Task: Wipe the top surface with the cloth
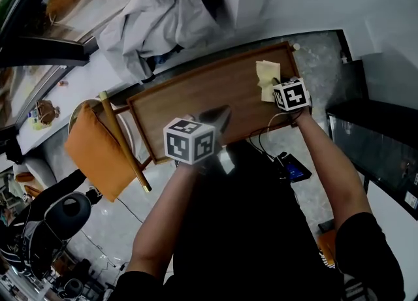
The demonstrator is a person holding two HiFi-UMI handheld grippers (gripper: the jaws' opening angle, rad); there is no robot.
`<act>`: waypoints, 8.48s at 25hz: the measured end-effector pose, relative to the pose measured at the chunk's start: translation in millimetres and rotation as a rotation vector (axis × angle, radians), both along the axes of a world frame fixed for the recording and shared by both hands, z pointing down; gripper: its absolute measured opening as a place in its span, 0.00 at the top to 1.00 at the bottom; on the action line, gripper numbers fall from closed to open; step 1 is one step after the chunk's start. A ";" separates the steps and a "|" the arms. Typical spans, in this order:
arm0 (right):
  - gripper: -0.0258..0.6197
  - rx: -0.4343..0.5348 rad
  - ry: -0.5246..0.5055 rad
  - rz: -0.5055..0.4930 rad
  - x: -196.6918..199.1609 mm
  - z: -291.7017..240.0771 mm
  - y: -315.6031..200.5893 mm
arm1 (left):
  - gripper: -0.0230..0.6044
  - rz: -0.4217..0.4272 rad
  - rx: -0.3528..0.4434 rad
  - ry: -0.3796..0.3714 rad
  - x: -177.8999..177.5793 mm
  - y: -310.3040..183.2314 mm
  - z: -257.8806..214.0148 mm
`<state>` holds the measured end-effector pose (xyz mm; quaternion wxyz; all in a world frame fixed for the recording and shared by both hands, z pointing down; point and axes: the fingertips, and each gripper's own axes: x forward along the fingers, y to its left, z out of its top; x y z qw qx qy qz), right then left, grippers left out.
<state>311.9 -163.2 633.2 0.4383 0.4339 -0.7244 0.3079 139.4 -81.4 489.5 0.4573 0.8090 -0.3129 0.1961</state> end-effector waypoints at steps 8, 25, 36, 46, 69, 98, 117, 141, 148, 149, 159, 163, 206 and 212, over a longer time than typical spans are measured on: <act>0.91 0.024 0.105 0.054 34.7 -6.4 -3.0 | 0.95 -0.017 0.004 0.004 -5.9 -1.9 -3.2; 0.91 0.149 0.099 0.082 3.0 -54.3 -3.7 | 0.95 -0.082 0.031 0.050 -55.5 16.2 -22.1; 0.91 0.113 -0.214 -0.210 -227.5 -84.6 38.8 | 0.95 -0.215 0.046 0.042 -152.5 46.0 -32.6; 0.91 -0.045 -0.348 -0.433 -402.5 -54.9 108.5 | 0.95 -0.310 0.041 0.087 -233.1 91.5 -42.2; 0.91 -0.154 -0.235 -0.539 -477.3 22.6 150.6 | 0.95 -0.338 -0.010 0.084 -288.2 122.6 -13.0; 0.91 -0.096 -0.131 -0.321 -204.7 11.1 81.5 | 0.95 -0.235 -0.055 0.091 -106.1 78.5 -5.5; 0.91 -0.046 -0.028 -0.156 -40.7 2.4 41.2 | 0.95 -0.169 -0.056 0.115 -13.5 54.0 -5.0; 0.91 0.004 0.162 -0.017 53.2 -7.9 14.1 | 0.95 -0.169 -0.048 0.109 5.7 50.5 -7.8; 0.91 0.011 0.204 0.049 64.0 -11.2 9.5 | 0.95 -0.193 -0.038 0.123 -4.5 54.6 -11.1; 0.91 0.016 0.203 0.058 61.8 -12.9 9.4 | 0.95 -0.199 -0.035 0.127 -8.7 55.5 -12.0; 0.91 0.113 -0.139 -0.078 -108.1 -65.1 35.6 | 0.95 -0.337 -0.024 0.141 -116.2 96.4 -25.9; 0.91 0.060 -0.286 -0.135 -217.5 -69.9 61.3 | 0.95 -0.379 -0.014 0.121 -173.1 116.3 -28.5; 0.91 -0.137 -0.163 -0.473 -342.6 19.3 154.0 | 0.95 -0.364 -0.132 0.027 -209.9 142.3 5.2; 0.91 -0.134 -0.156 -0.433 -281.8 15.2 139.6 | 0.95 -0.339 -0.126 0.034 -167.2 119.6 4.1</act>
